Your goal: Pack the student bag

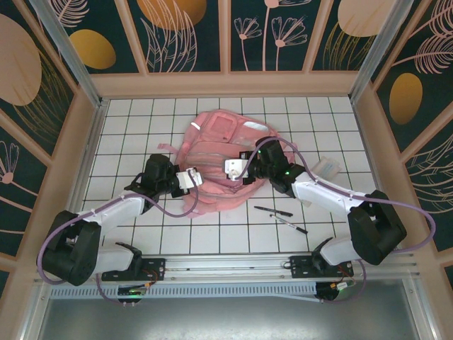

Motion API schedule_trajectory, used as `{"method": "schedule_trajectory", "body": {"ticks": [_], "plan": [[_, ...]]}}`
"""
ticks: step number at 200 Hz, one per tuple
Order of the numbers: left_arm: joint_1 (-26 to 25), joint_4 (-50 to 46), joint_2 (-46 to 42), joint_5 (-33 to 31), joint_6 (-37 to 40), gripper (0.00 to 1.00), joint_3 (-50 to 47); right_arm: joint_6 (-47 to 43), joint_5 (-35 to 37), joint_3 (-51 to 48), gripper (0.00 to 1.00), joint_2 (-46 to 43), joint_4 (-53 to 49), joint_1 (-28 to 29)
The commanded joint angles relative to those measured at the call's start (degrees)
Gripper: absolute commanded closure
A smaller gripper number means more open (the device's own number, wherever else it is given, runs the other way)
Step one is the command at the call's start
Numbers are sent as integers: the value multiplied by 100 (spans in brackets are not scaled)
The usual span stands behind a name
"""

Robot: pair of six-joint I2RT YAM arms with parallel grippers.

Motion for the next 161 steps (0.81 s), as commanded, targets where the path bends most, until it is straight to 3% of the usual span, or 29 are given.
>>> {"method": "schedule_trajectory", "body": {"ticks": [1,70,87,115,141,161], "plan": [[34,-442,92,-309,-95,100,112,-113,-205,-17,100,-216,587,-49],[61,-232,-436,-1,-243,100,-328,-80,-242,-92,100,-196,619,-270],[61,-182,-457,9,-145,94,-417,-49,-305,-81,100,-185,624,-270],[59,-152,-328,-48,-101,93,-375,15,-412,-36,100,-165,596,-266],[61,-161,-239,51,-139,75,-328,51,-476,-60,100,-150,601,-253],[61,-152,-204,68,-135,75,-339,57,-496,-38,100,-136,596,-244]]}}
